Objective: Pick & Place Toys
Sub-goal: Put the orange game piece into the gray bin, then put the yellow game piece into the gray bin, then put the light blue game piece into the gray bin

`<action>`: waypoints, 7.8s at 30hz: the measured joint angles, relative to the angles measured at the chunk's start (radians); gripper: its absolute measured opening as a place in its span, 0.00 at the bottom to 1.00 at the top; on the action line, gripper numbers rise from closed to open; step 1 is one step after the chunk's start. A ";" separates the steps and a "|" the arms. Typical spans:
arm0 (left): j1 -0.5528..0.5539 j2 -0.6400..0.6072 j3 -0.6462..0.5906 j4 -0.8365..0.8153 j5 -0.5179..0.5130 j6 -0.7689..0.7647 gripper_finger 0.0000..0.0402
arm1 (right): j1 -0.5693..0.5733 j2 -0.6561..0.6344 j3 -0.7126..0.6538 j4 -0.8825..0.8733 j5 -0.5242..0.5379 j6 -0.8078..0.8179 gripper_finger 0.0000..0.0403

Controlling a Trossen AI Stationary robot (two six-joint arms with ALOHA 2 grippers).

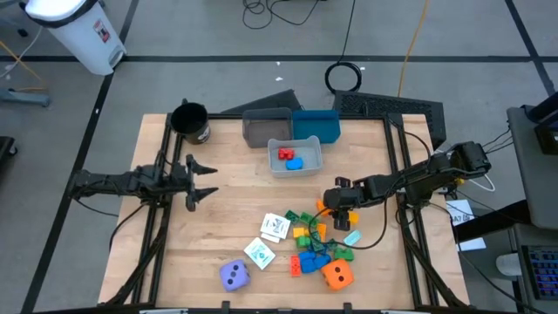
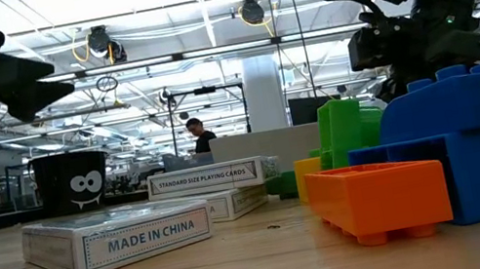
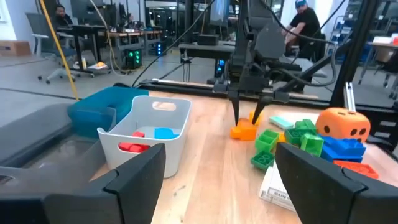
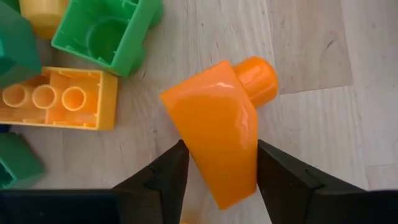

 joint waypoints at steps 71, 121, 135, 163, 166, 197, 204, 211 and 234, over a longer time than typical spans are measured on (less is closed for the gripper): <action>0.000 0.000 -0.002 0.019 -0.008 0.090 0.77 | -0.402 -0.025 0.000 0.632 0.184 -0.440 0.28; 0.000 0.000 -0.002 0.019 -0.008 0.090 0.77 | 0.148 -0.203 -0.157 -0.156 -0.029 0.266 0.65; 0.000 0.000 -0.002 0.019 -0.008 0.090 0.77 | 0.132 -0.228 -0.123 -0.142 -0.029 0.187 0.31; 0.000 0.000 -0.002 0.019 -0.009 0.090 0.77 | -0.212 -0.052 0.094 0.497 -0.109 -0.251 0.31; 0.000 0.000 -0.002 0.019 -0.009 0.090 0.77 | -0.260 0.013 0.184 0.425 -0.132 -0.323 0.31; 0.000 0.000 -0.002 0.024 -0.018 0.090 0.77 | -0.492 0.204 0.282 0.357 -0.100 -0.289 0.55; 0.000 0.000 -0.001 0.024 -0.018 0.090 0.77 | -0.429 0.115 0.281 0.271 -0.100 -0.297 0.57; 0.000 0.000 -0.001 0.024 -0.018 0.090 0.77 | -0.320 -0.028 0.259 0.135 -0.100 -0.277 0.55; 0.000 0.000 -0.001 0.025 -0.018 0.090 0.77 | 0.306 -0.222 0.205 -0.160 -0.060 -0.176 0.72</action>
